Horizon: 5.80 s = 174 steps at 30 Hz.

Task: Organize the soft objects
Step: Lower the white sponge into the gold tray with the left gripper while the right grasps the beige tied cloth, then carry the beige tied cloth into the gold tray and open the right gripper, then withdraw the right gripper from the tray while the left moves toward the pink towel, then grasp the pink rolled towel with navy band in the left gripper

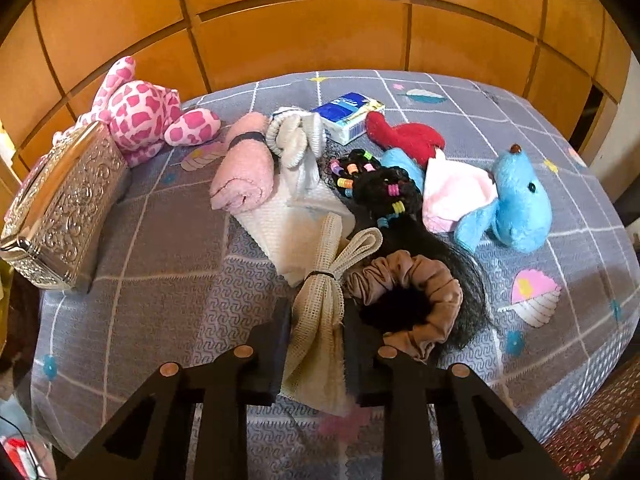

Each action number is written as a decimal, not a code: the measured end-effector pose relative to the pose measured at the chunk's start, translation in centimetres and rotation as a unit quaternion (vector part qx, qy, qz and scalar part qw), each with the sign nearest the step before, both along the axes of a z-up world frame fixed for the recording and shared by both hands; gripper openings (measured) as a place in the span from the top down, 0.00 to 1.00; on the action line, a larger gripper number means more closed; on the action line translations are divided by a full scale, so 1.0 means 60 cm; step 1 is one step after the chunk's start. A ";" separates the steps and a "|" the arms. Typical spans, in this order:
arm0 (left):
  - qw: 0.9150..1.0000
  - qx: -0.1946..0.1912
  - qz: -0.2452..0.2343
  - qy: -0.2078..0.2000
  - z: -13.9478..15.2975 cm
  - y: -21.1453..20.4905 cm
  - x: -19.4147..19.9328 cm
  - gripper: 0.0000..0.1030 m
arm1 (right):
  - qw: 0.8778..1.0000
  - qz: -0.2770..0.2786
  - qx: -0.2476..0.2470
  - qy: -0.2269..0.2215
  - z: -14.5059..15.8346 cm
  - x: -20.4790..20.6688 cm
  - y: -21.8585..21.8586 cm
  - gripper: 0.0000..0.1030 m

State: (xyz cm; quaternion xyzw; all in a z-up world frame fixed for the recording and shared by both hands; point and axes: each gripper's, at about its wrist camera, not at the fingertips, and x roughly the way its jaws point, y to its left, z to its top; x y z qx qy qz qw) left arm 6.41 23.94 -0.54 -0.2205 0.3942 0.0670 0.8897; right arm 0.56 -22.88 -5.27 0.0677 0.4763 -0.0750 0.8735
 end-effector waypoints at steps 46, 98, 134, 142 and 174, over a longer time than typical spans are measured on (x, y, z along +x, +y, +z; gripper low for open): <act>0.990 0.061 -0.121 -0.026 0.016 -0.185 -0.104 0.17 | 0.999 0.004 0.020 0.045 -0.011 0.024 0.014 0.65; 0.986 0.082 0.140 -0.035 0.024 0.065 -0.193 0.02 | 0.898 0.408 0.166 0.012 0.062 0.149 0.593 0.84; 0.992 0.120 -0.016 -0.021 0.022 -0.087 -0.172 0.00 | 0.958 0.266 0.028 -0.101 0.100 0.041 0.407 0.39; 0.990 0.124 -0.065 -0.026 0.020 -0.135 -0.174 0.00 | 0.970 0.220 0.018 -0.102 0.096 0.038 0.342 0.39; 0.924 0.173 -0.336 -0.049 0.010 -0.384 -0.153 0.00 | 0.984 -0.139 0.022 -0.110 0.109 -0.016 -0.129 0.26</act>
